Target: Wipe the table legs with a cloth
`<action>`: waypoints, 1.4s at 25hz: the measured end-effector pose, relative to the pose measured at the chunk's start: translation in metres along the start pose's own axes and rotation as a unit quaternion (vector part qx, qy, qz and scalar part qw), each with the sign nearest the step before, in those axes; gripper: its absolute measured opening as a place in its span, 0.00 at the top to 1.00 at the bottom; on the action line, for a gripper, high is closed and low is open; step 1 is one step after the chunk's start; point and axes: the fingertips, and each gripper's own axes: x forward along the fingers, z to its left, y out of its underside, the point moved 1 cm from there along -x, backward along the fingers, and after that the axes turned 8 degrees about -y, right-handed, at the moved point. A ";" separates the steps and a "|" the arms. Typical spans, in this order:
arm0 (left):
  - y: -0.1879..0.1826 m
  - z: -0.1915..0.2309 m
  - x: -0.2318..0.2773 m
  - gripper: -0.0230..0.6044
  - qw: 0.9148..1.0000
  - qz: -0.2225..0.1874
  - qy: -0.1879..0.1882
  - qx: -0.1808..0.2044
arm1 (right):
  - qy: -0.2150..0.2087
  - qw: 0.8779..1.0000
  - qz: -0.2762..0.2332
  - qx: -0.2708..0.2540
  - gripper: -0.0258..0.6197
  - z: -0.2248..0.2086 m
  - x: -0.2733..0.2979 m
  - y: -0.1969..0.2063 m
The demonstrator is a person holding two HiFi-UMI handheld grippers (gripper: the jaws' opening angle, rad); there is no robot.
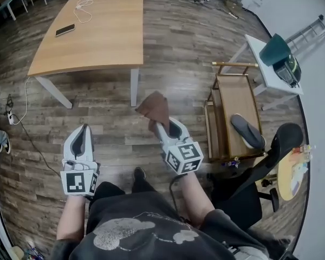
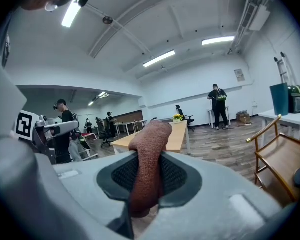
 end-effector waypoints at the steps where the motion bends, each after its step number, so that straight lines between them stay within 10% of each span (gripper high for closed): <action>1: 0.002 0.006 0.005 0.93 1.000 0.003 -0.004 -0.004 | -0.003 1.000 0.002 -0.003 0.84 -0.001 0.007 -0.001; 20: 0.066 0.146 0.118 0.93 0.994 0.030 0.097 -0.032 | 0.076 0.996 0.051 0.021 0.83 0.057 0.193 0.025; 35: 0.195 0.169 0.197 0.93 0.992 0.056 0.089 -0.064 | 0.091 0.987 0.127 0.048 0.83 -0.031 0.292 0.135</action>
